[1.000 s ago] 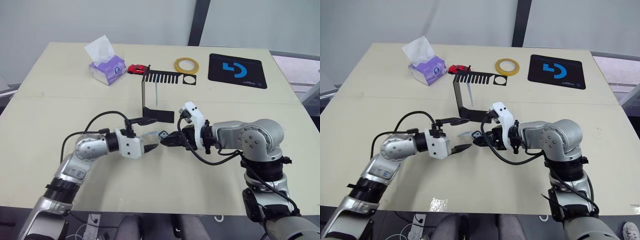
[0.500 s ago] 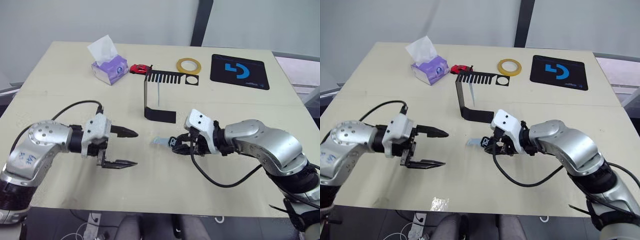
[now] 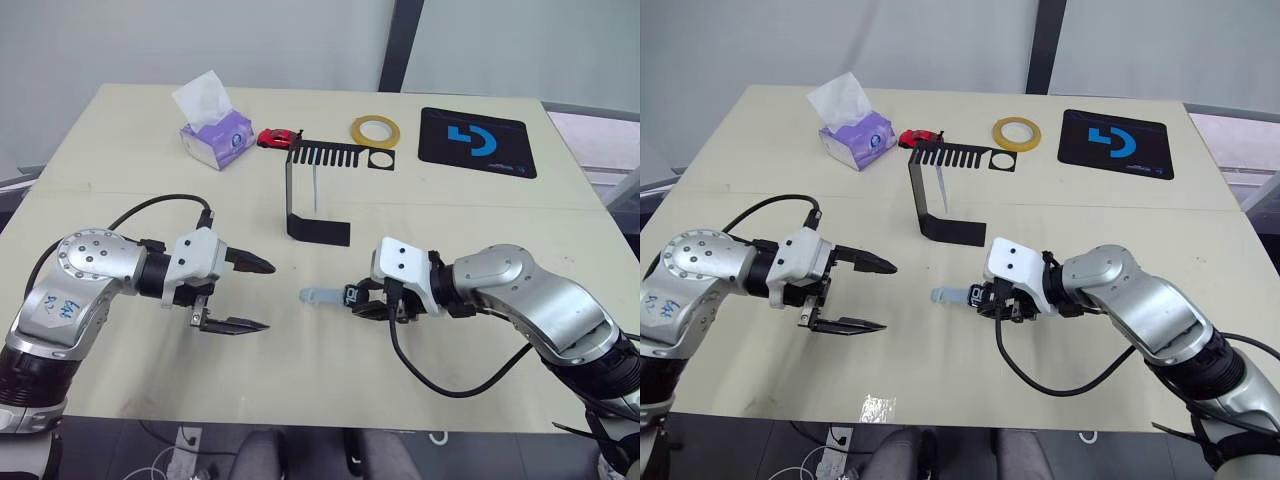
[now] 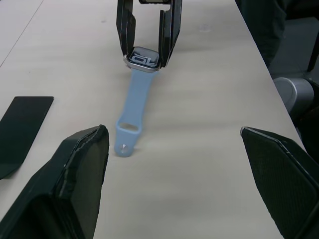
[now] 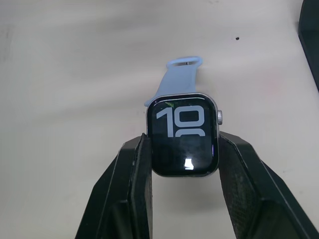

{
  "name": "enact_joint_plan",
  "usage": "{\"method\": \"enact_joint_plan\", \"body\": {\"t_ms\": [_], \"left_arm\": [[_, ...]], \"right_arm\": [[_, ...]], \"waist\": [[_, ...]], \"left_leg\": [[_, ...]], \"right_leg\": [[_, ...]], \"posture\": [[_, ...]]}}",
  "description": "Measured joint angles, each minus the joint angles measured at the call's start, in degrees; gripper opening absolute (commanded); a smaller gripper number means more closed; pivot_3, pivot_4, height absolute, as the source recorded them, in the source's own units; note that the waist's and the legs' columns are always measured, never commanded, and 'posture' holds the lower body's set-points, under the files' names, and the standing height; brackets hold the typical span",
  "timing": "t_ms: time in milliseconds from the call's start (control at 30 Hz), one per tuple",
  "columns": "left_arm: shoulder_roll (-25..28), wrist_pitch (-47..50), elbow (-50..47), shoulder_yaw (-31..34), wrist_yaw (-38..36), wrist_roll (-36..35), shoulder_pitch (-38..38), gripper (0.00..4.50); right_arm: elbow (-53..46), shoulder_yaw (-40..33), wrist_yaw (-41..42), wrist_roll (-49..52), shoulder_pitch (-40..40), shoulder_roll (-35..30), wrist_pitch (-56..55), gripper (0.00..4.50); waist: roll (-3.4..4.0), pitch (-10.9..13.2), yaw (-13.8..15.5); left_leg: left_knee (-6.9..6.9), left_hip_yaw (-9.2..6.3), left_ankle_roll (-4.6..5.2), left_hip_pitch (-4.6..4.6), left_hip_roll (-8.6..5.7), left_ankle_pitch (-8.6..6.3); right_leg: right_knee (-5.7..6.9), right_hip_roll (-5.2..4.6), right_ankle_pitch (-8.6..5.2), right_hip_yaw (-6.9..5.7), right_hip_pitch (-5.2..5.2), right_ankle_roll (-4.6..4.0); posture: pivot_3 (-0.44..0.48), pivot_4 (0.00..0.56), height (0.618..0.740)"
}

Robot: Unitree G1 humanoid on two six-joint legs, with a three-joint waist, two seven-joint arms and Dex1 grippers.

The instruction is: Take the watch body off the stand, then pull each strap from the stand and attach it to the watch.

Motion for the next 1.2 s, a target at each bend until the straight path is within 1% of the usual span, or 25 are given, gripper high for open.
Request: {"method": "enact_joint_plan", "body": {"t_ms": [133, 233, 433, 500, 633, 700, 733, 833, 933, 967, 1033, 1200], "left_arm": [[-0.68, -1.46, 0.0, 0.0, -0.13, 1.2, 0.06, 4.47], [-1.94, -6.85, 0.0, 0.15, 1.12, 4.38, 0.93, 4.47], [-7.81, -22.41, 1.92, 0.71, 8.89, 13.88, 4.31, 4.47], [-10.03, -29.37, 2.18, 0.91, 12.61, 18.02, 6.23, 4.47], [-13.75, -34.85, 2.0, 0.58, 18.52, 23.46, 8.65, 4.47], [-14.79, -35.84, 2.02, 0.1, 20.43, 25.34, 8.67, 4.47], [-16.1, -36.19, 2.28, -0.44, 22.56, 27.55, 8.2, 4.47], [-18.38, -36.32, 3.1, -2.21, 25.55, 30.81, 7.38, 4.47], [-20.15, -34.73, 4.81, -3.47, 28.32, 33.66, 6.1, 3.72], [-20.53, -34.42, 4.79, -3.97, 28.62, 34.06, 5.96, 3.38], [-20.77, -33.64, 4.78, -5.24, 28.96, 34.72, 5.95, 3.38], [-20.02, -33.06, 4.98, -5.43, 29.45, 35.67, 5.97, 3.38]], "right_arm": [[0.07, -0.03, 0.37, -0.27, 0.0, 0.28, 0.24, 1.52], [0.39, -1.2, -0.08, 1.64, 0.0, 2.66, 4.4, 1.52], [2.92, -7.99, -3.92, 9.27, -0.59, 10.91, 19.33, 1.52], [5.35, -12.1, -6.69, 11.89, -2.33, 16.08, 26.7, 1.52], [9.38, -18.68, -11.27, 13.46, -4.99, 23.2, 35.86, 1.52], [10.33, -20.02, -12.65, 13.64, -5.52, 24.91, 38.17, 1.52], [11.18, -21.26, -13.72, 13.7, -5.93, 26.35, 39.59, 1.52], [11.59, -21.65, -15.27, 13.93, -6.19, 28.02, 40.67, 1.52], [11.84, -22.06, -17.03, 14.03, -6.19, 29.2, 40.78, 1.52], [11.86, -22.18, -17.37, 14.06, -6.2, 29.41, 40.78, 1.52], [11.87, -22.32, -18.01, 14.17, -6.19, 29.82, 40.78, 1.52], [11.91, -23.04, -19.06, 14.5, -6.19, 29.9, 40.78, 1.52]], "waist": [[0.0, 0.0, -0.04], [0.0, 0.0, -0.06], [-0.01, -0.01, 0.09], [0.0, -0.01, -0.12], [-0.01, -0.01, -0.05], [-0.01, -0.02, -0.06], [-0.01, -0.02, 0.0], [-0.02, -0.02, 0.06], [-0.02, -0.02, 0.01], [-0.02, -0.02, -0.09], [-0.02, -0.02, -0.32], [-0.02, -0.02, -0.26]], "left_leg": [[0.0, 0.0, 0.0, 0.0, 0.01, 0.0], [0.01, 0.0, 0.0, 0.01, 0.02, 0.0], [0.04, 0.0, -0.01, 0.01, 0.0, 0.01], [0.02, 0.01, -0.01, 0.02, 0.02, 0.01], [0.02, -0.02, -0.01, 0.01, 0.02, 0.01], [0.02, -0.02, -0.01, -0.01, 0.01, 0.01], [0.02, -0.01, -0.01, 0.0, -0.03, 0.01], [0.02, -0.01, -0.01, -0.01, -0.04, 0.01], [0.02, -0.02, -0.01, -0.01, -0.04, 0.0], [0.02, -0.01, -0.01, -0.01, -0.03, 0.01], [0.02, 0.0, -0.01, -0.01, -0.01, 0.01], [0.02, -0.01, -0.01, 0.0, 0.0, 0.01]], "right_leg": [[0.01, 0.01, 0.0, 0.0, 0.0, 0.0], [0.03, 0.0, 0.0, 0.01, 0.0, 0.0], [0.11, -0.07, 0.0, 0.01, 0.0, 0.0], [0.15, -0.06, 0.0, 0.02, -0.01, 0.0], [0.3, -0.09, 0.0, -0.02, -0.01, 0.0], [0.3, -0.09, 0.01, -0.03, -0.01, 0.0], [0.31, -0.12, 0.01, -0.03, 0.0, 0.02], [0.32, -0.11, 0.03, -0.05, 0.0, 0.04], [0.35, -0.09, 0.03, -0.05, -0.01, 0.04], [0.36, -0.09, 0.03, -0.05, -0.01, 0.04], [0.37, -0.06, 0.03, -0.03, -0.01, 0.04], [0.38, -0.06, 0.03, -0.04, -0.01, 0.04]], "posture": [[0.0, 0.15, 0.738], [0.0, 0.15, 0.738], [0.0, 0.15, 0.738], [0.0, 0.15, 0.738], [0.0, 0.15, 0.738], [0.0, 0.15, 0.738], [0.0, 0.15, 0.738], [0.0, 0.15, 0.738], [0.0, 0.15, 0.738], [0.0, 0.15, 0.738], [0.0, 0.15, 0.738], [0.0, 0.15, 0.738]]}}
